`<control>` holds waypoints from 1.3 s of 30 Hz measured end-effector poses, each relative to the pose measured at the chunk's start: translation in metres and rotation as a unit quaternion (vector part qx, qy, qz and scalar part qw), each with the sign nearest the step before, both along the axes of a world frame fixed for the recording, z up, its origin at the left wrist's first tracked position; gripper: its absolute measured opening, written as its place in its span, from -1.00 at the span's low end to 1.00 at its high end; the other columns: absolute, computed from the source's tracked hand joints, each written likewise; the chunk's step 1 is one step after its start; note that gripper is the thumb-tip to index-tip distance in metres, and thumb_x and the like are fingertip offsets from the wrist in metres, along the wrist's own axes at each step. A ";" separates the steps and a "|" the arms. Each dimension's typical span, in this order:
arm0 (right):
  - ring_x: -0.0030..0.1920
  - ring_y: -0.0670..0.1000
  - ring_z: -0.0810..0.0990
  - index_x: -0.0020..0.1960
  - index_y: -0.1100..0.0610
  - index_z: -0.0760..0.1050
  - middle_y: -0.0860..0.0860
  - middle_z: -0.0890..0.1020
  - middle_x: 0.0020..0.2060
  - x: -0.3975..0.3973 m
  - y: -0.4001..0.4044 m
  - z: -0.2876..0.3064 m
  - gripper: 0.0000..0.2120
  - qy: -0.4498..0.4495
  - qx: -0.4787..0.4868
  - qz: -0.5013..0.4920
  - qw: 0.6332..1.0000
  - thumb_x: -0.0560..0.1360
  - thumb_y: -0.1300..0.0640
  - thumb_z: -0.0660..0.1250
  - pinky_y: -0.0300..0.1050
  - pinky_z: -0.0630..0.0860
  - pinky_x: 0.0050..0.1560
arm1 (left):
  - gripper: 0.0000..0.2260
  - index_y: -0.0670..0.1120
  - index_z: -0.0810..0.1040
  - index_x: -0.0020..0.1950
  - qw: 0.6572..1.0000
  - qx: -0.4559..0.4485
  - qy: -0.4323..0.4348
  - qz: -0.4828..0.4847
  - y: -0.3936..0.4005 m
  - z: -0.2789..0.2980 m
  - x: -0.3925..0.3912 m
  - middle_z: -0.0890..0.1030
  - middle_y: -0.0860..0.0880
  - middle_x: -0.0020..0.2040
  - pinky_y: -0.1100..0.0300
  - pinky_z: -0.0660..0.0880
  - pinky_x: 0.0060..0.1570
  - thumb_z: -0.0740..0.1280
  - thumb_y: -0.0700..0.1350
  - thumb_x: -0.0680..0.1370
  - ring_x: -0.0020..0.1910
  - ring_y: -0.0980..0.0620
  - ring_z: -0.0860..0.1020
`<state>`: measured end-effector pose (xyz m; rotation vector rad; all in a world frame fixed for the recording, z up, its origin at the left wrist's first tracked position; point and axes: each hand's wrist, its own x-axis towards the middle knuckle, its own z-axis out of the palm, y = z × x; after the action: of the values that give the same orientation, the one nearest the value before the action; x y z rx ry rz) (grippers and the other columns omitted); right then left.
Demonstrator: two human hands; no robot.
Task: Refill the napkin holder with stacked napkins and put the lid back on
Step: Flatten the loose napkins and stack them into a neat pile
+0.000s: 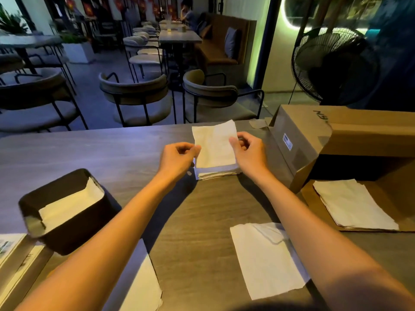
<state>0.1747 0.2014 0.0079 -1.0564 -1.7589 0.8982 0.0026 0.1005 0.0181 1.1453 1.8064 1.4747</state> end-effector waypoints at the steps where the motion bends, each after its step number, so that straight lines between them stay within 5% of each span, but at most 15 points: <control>1: -0.05 0.05 0.62 0.14 -0.01 0.58 -0.02 0.65 -0.16 -0.003 0.005 -0.004 -0.89 -0.004 -0.002 -0.012 1.000 0.64 0.04 0.33 0.22 0.60 0.12 | -0.92 0.00 0.64 -0.10 1.000 -0.013 0.001 0.004 0.005 -0.006 -0.003 0.64 0.02 -0.22 0.28 0.54 -0.23 0.39 -0.05 0.57 -0.19 0.06 0.60; 6: 0.07 0.15 0.61 0.08 -0.23 0.48 -0.05 0.64 -0.24 -0.011 0.021 -0.023 -0.86 -0.012 -0.020 -0.034 0.999 0.60 -0.01 0.37 0.31 0.55 0.17 | -0.96 0.08 0.63 -0.11 0.999 -0.036 0.014 0.033 0.018 -0.031 -0.009 0.68 0.01 -0.14 0.17 0.54 -0.05 0.45 -0.05 0.53 -0.14 0.08 0.61; 11: -0.09 0.02 0.62 0.15 -0.12 0.51 -0.03 0.63 -0.25 -0.012 0.021 -0.030 -0.85 -0.026 -0.023 -0.032 0.999 0.60 0.04 0.38 0.23 0.62 0.07 | -0.67 -0.05 0.56 0.28 0.995 -0.037 0.088 0.026 0.020 -0.039 -0.012 0.67 0.06 -0.24 0.15 0.57 -0.02 0.44 -0.02 0.54 -0.14 0.13 0.64; 24: -0.22 -0.09 0.57 0.25 0.03 0.55 -0.04 0.58 -0.27 -0.007 0.017 -0.031 -0.78 -0.058 -0.015 -0.040 0.997 0.61 0.09 0.39 -0.05 0.61 -0.08 | -0.53 -0.06 0.44 0.43 0.988 -0.032 0.148 0.017 0.014 -0.039 -0.009 0.65 0.08 -0.20 0.29 0.50 -0.08 0.42 0.00 0.55 -0.16 0.21 0.57; 29: -0.09 -0.05 0.57 0.32 0.06 0.50 -0.02 0.56 -0.12 -0.005 0.013 -0.026 -0.68 -0.110 0.020 -0.062 0.992 0.60 0.06 0.40 -0.17 0.55 -0.06 | -0.54 -0.02 0.48 0.37 0.988 -0.031 0.150 0.028 0.009 -0.033 -0.006 0.63 0.05 -0.26 0.38 0.39 -0.21 0.45 0.06 0.52 -0.21 0.22 0.56; 33: 0.02 0.01 0.53 0.36 0.08 0.47 0.01 0.49 0.00 0.000 -0.004 -0.018 -0.65 -0.134 0.074 -0.062 0.986 0.61 0.04 0.38 -0.09 0.56 0.00 | -0.80 -0.03 0.59 0.04 0.984 -0.003 0.175 0.023 -0.007 -0.026 -0.001 0.57 -0.02 -0.31 0.25 0.46 -0.22 0.47 0.03 0.50 -0.27 0.12 0.54; 39: -0.10 -0.05 0.55 0.28 0.05 0.52 0.00 0.55 -0.05 0.015 -0.042 0.001 -0.74 -0.154 0.100 -0.006 0.983 0.61 0.05 0.38 -0.26 0.48 -0.18 | -0.83 -0.02 0.60 -0.12 0.971 -0.063 0.197 -0.122 -0.048 -0.013 0.029 0.67 -0.05 -0.25 0.17 0.59 -0.24 0.44 0.07 0.51 -0.25 0.01 0.63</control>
<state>0.1896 0.1590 0.0091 -1.1161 -2.0462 0.5560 0.0313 0.0529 0.0048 1.6153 1.8935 1.0290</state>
